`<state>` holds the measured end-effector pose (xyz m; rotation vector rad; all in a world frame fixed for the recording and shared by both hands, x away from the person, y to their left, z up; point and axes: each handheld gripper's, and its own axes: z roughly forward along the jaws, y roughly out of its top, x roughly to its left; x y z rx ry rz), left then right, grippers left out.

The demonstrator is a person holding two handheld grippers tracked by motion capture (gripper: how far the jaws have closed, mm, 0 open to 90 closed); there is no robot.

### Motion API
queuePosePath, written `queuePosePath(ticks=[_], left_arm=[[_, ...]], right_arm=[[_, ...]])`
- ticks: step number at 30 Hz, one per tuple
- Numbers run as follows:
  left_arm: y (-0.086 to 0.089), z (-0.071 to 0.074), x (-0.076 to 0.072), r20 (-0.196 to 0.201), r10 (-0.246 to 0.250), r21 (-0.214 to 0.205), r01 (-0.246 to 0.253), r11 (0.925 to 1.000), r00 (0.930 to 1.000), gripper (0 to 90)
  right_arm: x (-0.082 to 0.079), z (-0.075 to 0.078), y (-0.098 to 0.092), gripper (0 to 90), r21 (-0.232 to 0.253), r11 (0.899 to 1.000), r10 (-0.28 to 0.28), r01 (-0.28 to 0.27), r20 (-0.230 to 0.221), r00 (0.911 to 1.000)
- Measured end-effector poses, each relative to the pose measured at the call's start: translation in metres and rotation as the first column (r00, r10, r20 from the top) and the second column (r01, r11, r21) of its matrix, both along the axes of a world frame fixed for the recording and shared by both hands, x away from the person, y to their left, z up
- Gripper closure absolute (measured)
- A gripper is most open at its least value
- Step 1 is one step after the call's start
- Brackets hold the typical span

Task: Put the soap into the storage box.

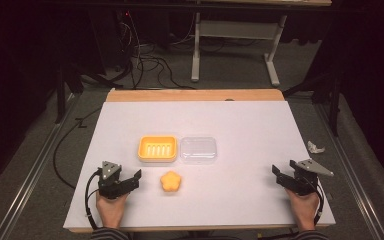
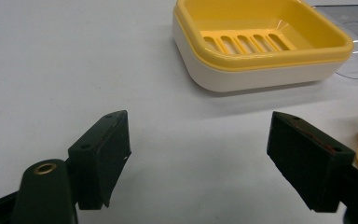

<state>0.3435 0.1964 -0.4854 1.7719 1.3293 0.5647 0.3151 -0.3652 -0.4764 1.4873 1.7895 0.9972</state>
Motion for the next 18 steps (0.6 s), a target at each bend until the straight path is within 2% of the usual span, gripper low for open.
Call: queuePosePath(ticks=[12,18], left_arm=[[0.0,-0.0001,0.0014,-0.011,-0.005,0.002,0.005,1.0,0.9999,23.3],[-0.0006,0.0004,0.0007,-0.003,-0.011,0.005,0.011,0.9999,0.9999,24.1]], right_arm=[[0.0001,0.0,0.0,28.2,0.001,1.0,0.003,-0.003,0.0,1.0],[0.0011,-0.0002,0.0002,28.3,-0.007,1.0,0.004,-0.004,-0.007,1.0]])
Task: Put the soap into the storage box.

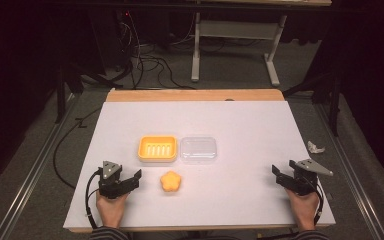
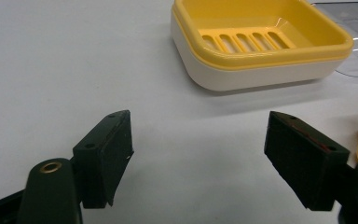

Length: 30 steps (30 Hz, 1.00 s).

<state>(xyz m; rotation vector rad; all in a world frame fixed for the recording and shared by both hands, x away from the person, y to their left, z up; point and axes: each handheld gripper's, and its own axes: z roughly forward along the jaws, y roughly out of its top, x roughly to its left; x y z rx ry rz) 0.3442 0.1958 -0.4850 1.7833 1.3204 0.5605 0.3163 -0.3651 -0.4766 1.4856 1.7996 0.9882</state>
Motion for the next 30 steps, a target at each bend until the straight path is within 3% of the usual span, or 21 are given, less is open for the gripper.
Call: queuePosePath(ticks=[16,21,30], left_arm=[[-0.001,0.002,0.0,0.009,-0.017,0.008,0.017,0.9998,0.9998,24.9],[-0.003,0.009,0.0,0.025,-0.037,0.036,0.036,0.9987,0.999,25.1],[-0.01,0.021,-0.004,0.038,-0.076,0.047,0.075,0.9961,0.9963,25.3]], right_arm=[[0.001,0.0,0.0,28.4,0.002,1.0,-0.005,0.005,-0.002,1.0],[0.0,0.0,0.0,28.4,0.001,1.0,-0.007,0.007,-0.004,1.0],[0.0,0.0,0.0,28.5,0.001,1.0,-0.004,0.004,0.004,1.0]])
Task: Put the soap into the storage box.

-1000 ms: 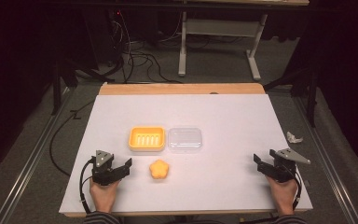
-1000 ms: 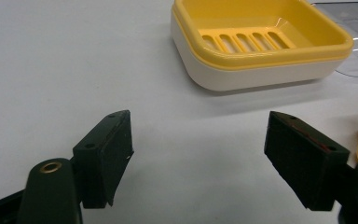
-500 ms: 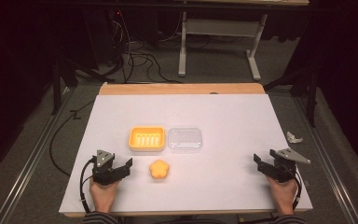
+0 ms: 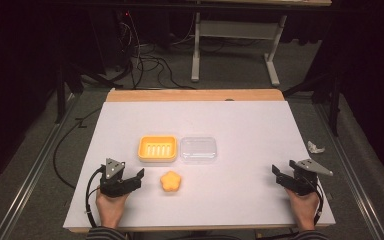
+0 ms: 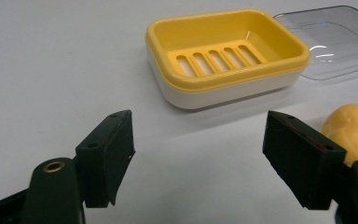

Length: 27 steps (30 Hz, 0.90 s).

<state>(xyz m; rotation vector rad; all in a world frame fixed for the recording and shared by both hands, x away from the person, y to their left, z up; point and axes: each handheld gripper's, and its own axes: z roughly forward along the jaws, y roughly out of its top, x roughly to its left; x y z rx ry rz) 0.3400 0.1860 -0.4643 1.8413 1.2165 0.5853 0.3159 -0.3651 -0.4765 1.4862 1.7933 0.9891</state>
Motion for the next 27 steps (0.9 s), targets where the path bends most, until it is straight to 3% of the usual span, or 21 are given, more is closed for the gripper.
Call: queuePosePath(ticks=[8,27], left_arm=[[-0.006,0.011,-0.001,-0.008,-0.026,-0.059,0.025,0.9979,0.9996,27.1],[-0.03,0.029,-0.009,0.012,-0.123,-0.051,0.123,0.991,0.9923,26.7]], right_arm=[[0.0,0.0,0.0,28.6,0.006,1.0,0.004,-0.004,-0.001,1.0],[-0.001,0.0,-0.001,28.8,0.009,1.0,0.004,-0.004,0.009,1.0]])
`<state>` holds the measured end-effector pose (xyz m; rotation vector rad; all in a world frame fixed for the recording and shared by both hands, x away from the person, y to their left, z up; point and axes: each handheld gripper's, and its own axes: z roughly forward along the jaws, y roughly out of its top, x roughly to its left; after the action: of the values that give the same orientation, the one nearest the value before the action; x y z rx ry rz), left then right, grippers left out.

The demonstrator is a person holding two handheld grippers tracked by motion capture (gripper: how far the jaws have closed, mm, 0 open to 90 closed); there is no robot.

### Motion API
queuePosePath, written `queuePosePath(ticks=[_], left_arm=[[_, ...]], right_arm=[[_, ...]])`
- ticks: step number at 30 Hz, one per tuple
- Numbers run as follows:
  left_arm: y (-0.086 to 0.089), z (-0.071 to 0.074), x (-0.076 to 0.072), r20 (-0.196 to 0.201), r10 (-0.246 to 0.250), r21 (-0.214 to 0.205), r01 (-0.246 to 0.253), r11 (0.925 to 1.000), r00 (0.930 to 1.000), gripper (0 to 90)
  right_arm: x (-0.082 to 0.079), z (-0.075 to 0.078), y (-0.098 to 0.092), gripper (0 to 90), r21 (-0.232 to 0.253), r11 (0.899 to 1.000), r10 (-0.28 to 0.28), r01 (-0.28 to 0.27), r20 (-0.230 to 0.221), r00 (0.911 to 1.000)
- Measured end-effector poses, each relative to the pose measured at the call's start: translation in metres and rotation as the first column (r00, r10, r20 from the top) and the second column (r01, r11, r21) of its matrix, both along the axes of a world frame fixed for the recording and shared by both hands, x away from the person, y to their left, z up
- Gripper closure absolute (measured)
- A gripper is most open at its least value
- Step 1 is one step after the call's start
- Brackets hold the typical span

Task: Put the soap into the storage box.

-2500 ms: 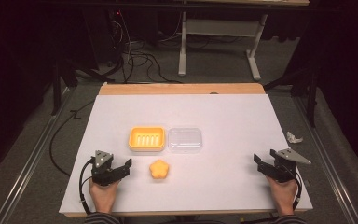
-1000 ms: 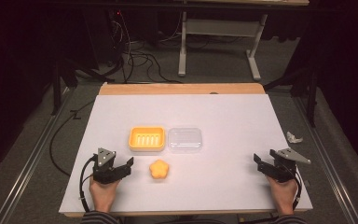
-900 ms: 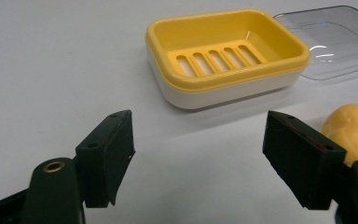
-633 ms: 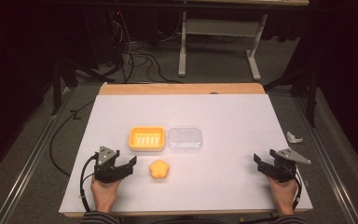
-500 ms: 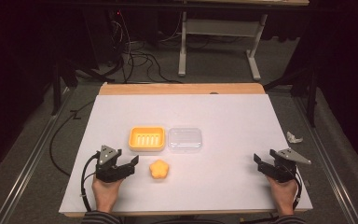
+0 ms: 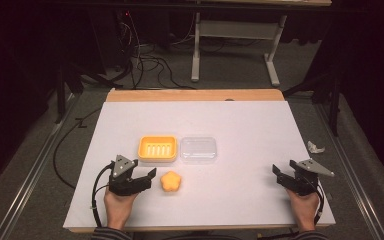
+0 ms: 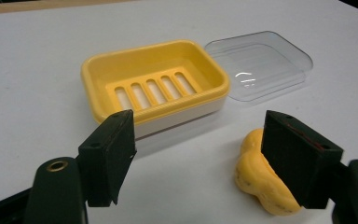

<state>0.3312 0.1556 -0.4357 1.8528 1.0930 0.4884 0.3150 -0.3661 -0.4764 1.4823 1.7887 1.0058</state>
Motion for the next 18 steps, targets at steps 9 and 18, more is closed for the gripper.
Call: queuePosePath(ticks=[9,18], left_arm=[[-0.011,0.004,0.003,0.01,-0.036,0.001,0.036,0.9994,0.9993,26.5],[-0.025,0.004,-0.001,0.005,-0.078,0.007,0.078,0.9969,0.997,26.1]], right_arm=[[0.0,0.0,0.0,29.1,0.0,1.0,-0.001,0.001,-0.003,1.0],[0.0,0.0,0.001,29.6,0.0,1.0,0.0,0.0,-0.001,1.0]])
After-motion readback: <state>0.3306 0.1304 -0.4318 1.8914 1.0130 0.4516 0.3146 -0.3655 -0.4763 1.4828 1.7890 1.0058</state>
